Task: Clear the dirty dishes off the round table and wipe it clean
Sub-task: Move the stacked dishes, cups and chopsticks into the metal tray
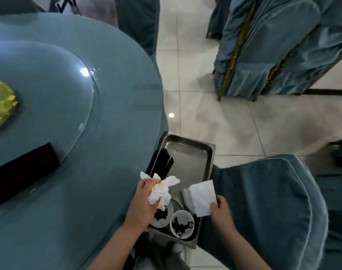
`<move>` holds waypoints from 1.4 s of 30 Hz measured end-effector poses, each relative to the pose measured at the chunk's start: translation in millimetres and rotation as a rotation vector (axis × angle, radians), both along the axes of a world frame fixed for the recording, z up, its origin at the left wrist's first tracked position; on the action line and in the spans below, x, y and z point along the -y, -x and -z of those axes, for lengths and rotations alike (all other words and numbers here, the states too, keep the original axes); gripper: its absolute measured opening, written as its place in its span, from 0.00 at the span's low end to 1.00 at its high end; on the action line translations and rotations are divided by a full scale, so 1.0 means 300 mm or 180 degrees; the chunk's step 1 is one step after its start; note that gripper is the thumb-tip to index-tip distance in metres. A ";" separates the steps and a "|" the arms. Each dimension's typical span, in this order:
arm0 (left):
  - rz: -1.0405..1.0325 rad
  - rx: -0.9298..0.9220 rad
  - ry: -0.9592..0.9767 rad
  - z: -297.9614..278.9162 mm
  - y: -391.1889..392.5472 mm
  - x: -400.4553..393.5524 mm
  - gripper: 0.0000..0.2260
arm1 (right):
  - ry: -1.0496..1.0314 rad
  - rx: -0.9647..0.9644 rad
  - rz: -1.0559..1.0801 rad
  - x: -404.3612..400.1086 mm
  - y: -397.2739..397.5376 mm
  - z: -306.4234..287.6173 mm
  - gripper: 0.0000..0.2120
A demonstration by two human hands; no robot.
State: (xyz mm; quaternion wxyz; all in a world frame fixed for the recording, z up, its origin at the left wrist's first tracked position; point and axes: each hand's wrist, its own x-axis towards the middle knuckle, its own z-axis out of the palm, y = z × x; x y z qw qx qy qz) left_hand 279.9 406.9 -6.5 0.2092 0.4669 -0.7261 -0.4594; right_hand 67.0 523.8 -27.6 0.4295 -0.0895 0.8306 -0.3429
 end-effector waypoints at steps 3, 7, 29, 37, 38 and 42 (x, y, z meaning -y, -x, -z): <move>0.0172 0.0234 -0.0083 0.086 0.066 0.014 0.16 | -0.0072 0.0112 0.0419 0.020 0.044 0.082 0.16; 0.0318 0.0445 -0.0254 0.235 0.147 0.066 0.16 | -0.0183 0.0260 0.0689 0.070 0.096 0.218 0.16; 0.1523 0.1941 0.0230 0.880 0.547 0.313 0.35 | -0.0059 -0.0271 -0.0475 0.343 0.217 0.781 0.27; 0.1764 0.2930 0.0374 0.849 0.535 0.310 0.34 | -0.0687 -0.1384 -0.1984 0.281 0.224 0.725 0.30; 0.1735 0.2933 0.0419 0.832 0.531 0.305 0.33 | -0.0724 -0.1419 -0.2046 0.272 0.223 0.704 0.30; 0.1661 0.2801 0.0576 0.708 0.511 0.276 0.31 | -0.0772 -0.1505 -0.2148 0.238 0.225 0.569 0.31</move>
